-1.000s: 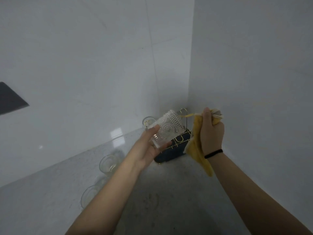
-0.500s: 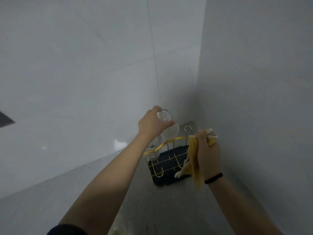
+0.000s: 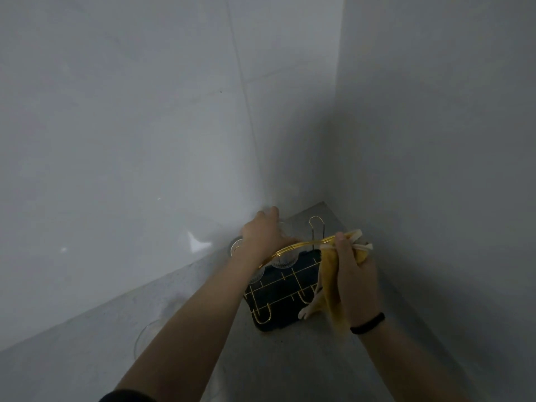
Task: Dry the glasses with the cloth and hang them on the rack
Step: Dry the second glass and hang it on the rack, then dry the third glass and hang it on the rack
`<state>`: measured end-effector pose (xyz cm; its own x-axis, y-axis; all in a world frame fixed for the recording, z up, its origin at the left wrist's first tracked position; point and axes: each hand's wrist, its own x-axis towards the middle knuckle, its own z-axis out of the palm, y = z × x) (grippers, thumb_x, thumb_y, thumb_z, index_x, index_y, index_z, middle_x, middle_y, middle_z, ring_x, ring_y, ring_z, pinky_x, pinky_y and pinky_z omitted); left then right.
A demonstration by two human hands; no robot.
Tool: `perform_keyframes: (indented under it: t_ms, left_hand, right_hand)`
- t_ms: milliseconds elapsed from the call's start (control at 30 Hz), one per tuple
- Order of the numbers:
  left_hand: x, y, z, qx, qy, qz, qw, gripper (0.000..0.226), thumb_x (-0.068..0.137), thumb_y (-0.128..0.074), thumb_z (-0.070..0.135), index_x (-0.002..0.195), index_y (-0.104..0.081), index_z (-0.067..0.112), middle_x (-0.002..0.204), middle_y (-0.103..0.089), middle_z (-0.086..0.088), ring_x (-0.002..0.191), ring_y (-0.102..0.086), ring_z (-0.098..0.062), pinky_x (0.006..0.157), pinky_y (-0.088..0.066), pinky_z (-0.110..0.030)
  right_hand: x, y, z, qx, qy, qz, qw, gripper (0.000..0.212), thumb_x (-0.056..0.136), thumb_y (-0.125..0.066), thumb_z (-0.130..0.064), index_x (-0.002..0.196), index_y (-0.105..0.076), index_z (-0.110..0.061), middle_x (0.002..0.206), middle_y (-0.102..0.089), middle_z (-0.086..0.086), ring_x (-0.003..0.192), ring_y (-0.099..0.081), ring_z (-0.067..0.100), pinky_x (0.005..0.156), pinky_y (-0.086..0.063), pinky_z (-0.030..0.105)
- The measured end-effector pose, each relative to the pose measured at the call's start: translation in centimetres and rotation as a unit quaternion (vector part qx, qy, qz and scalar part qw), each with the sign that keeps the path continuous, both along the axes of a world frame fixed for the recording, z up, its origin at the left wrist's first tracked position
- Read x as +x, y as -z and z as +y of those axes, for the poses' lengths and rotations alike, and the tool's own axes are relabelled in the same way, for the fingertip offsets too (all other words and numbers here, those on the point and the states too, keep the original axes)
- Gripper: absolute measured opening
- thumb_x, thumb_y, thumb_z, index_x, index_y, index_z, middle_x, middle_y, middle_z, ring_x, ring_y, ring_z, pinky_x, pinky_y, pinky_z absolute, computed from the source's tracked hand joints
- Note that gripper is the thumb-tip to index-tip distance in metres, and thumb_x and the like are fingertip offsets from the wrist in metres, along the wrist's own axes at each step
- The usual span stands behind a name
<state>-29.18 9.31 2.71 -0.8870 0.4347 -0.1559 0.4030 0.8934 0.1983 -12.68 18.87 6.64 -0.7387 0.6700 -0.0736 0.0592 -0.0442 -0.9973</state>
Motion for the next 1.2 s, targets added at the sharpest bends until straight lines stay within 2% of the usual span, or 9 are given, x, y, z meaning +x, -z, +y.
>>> perform_keyframes:
  t_ms: [267,367,567,700,800,900,1033,1100,1200]
  left_hand:
    - [-0.3,0.2,0.3,-0.037,-0.003,0.010,0.999,0.097,0.069,-0.056,0.081,0.134,-0.035,0.012,0.126,-0.050,-0.012,0.107,-0.060,-0.030,0.077,-0.051,-0.038]
    - [-0.4,-0.1,0.2,-0.013,-0.012,0.010,1.000,0.079,0.083,-0.045,0.075,0.131,-0.039,0.013,0.126,-0.052,-0.013,0.106,-0.059,-0.030,0.078,-0.051,-0.038]
    - [-0.1,-0.2,0.0,-0.012,-0.009,0.023,1.000,0.064,0.092,-0.038,0.065,0.128,-0.040,0.012,0.122,-0.052,-0.013,0.103,-0.060,-0.029,0.074,-0.049,-0.038]
    - [0.2,-0.4,-0.1,-0.002,-0.019,0.022,1.000,0.064,0.091,-0.042,0.065,0.127,-0.042,0.012,0.121,-0.052,-0.012,0.101,-0.060,-0.028,0.069,-0.046,-0.034]
    - [0.7,-0.8,-0.3,0.010,-0.018,0.013,1.000,0.061,0.092,-0.044,0.062,0.125,-0.043,0.011,0.121,-0.052,-0.012,0.101,-0.060,-0.028,0.071,-0.047,-0.035]
    - [1.3,-1.7,-1.0,0.064,-0.021,-0.005,0.998,0.049,0.097,-0.043,0.051,0.125,-0.046,0.011,0.123,-0.051,-0.013,0.101,-0.059,-0.027,0.073,-0.044,-0.031]
    - [3.2,-3.7,-3.4,0.151,-0.039,0.028,0.987,0.040,0.099,-0.044,0.044,0.121,-0.054,0.011,0.120,-0.053,-0.010,0.101,-0.058,-0.023,0.076,-0.042,-0.028]
    - [4.3,-4.5,-4.5,0.180,-0.051,0.033,0.982,0.037,0.099,-0.045,0.041,0.120,-0.055,0.012,0.119,-0.054,-0.009,0.093,-0.058,-0.019,0.073,-0.043,-0.026]
    - [7.3,-5.2,-7.7,0.208,-0.069,0.040,0.975,0.032,0.098,-0.047,0.039,0.116,-0.057,0.015,0.114,-0.056,-0.005,0.085,-0.053,-0.012,0.064,-0.037,-0.020]
  right_hand:
    - [-0.4,0.4,0.0,-0.008,0.008,-0.009,1.000,0.041,0.090,-0.047,-0.035,0.056,-0.050,-0.013,0.051,-0.045,0.012,0.046,-0.047,0.024,0.041,-0.039,0.023]
    - [-0.4,0.1,-0.2,-0.019,0.000,-0.004,1.000,0.041,0.091,-0.046,-0.035,0.061,-0.051,-0.007,0.058,-0.048,0.019,0.051,-0.048,0.031,0.052,-0.044,0.037]
    - [-0.1,-0.2,-0.4,-0.020,-0.001,-0.015,1.000,0.041,0.092,-0.046,-0.034,0.064,-0.051,-0.005,0.062,-0.051,0.024,0.054,-0.050,0.037,0.056,-0.045,0.042]
    - [0.1,-0.3,-0.6,-0.013,0.005,-0.020,1.000,0.040,0.091,-0.046,-0.034,0.062,-0.051,-0.006,0.061,-0.051,0.022,0.052,-0.050,0.031,0.053,-0.044,0.034]
    - [0.5,-0.3,-0.9,0.004,-0.001,-0.021,1.000,0.043,0.092,-0.044,-0.034,0.064,-0.052,-0.002,0.057,-0.048,0.020,0.047,-0.048,0.025,0.040,-0.039,0.021]
    - [1.0,-0.6,-1.3,0.010,-0.007,-0.026,1.000,0.048,0.093,-0.044,-0.035,0.067,-0.054,0.004,0.057,-0.050,0.020,0.045,-0.048,0.022,0.042,-0.038,0.021]
    - [2.0,-1.0,-2.4,0.016,0.001,-0.033,0.999,0.043,0.093,-0.044,-0.036,0.060,-0.050,-0.009,0.051,-0.048,0.009,0.040,-0.046,0.011,0.042,-0.038,0.020]
    - [2.2,-0.8,-2.7,0.006,0.006,-0.029,1.000,0.042,0.093,-0.044,-0.038,0.064,-0.052,-0.008,0.054,-0.047,0.010,0.045,-0.045,0.017,0.045,-0.038,0.024]
    - [3.4,-0.8,-4.4,0.023,0.000,-0.038,0.999,0.042,0.093,-0.043,-0.039,0.060,-0.048,-0.014,0.052,-0.046,0.005,0.043,-0.043,0.013,0.041,-0.037,0.019]
